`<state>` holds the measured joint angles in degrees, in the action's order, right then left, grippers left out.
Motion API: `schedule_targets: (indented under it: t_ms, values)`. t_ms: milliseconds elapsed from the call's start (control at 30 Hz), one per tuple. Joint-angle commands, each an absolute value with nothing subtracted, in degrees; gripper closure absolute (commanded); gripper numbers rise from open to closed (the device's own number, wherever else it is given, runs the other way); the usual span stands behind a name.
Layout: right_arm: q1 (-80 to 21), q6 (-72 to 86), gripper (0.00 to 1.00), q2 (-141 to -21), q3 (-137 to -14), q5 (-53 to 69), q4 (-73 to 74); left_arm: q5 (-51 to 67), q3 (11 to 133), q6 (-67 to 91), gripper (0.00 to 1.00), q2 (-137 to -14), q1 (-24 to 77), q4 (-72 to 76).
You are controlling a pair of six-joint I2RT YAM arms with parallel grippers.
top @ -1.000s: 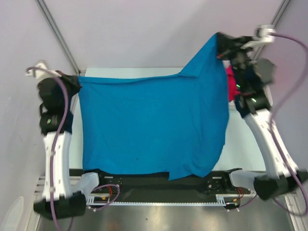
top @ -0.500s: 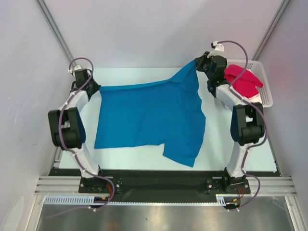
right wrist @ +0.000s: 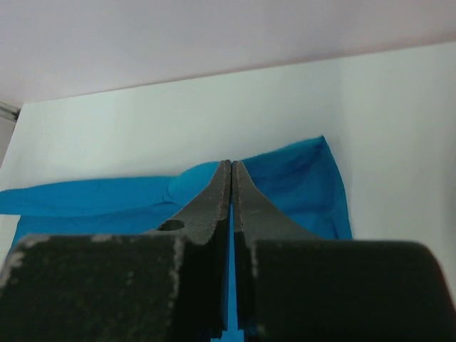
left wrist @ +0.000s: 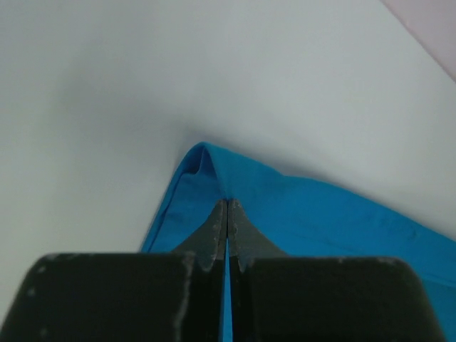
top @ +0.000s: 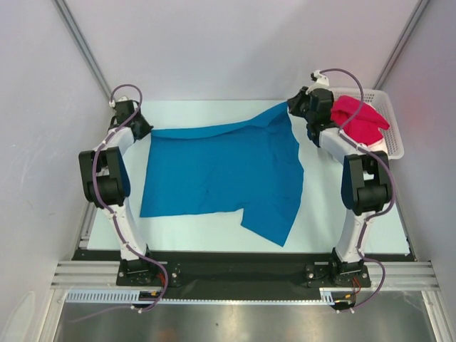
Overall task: Fold and stack the t-shirts
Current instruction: Fold the tshirt
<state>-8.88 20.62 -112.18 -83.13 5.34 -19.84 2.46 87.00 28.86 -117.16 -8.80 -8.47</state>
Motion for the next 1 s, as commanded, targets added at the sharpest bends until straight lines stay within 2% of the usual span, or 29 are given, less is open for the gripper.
schedule_targets:
  t_ms: [0,367,967]
  values:
    - [-8.9,22.7,1.00,-104.2,-81.8,3.7,-12.6,3.8,86.9,28.3,1.00,-113.9,-9.5,-14.2]
    - [-8.4,24.1,1.00,-95.8,-73.3,4.2,-1.0,2.6,86.0,26.8,1.00,-112.0,-11.1,-28.3]
    - [-8.1,24.2,1.00,-93.3,-66.4,2.9,2.1,-2.0,84.9,24.6,1.00,-114.7,-11.3,-31.8]
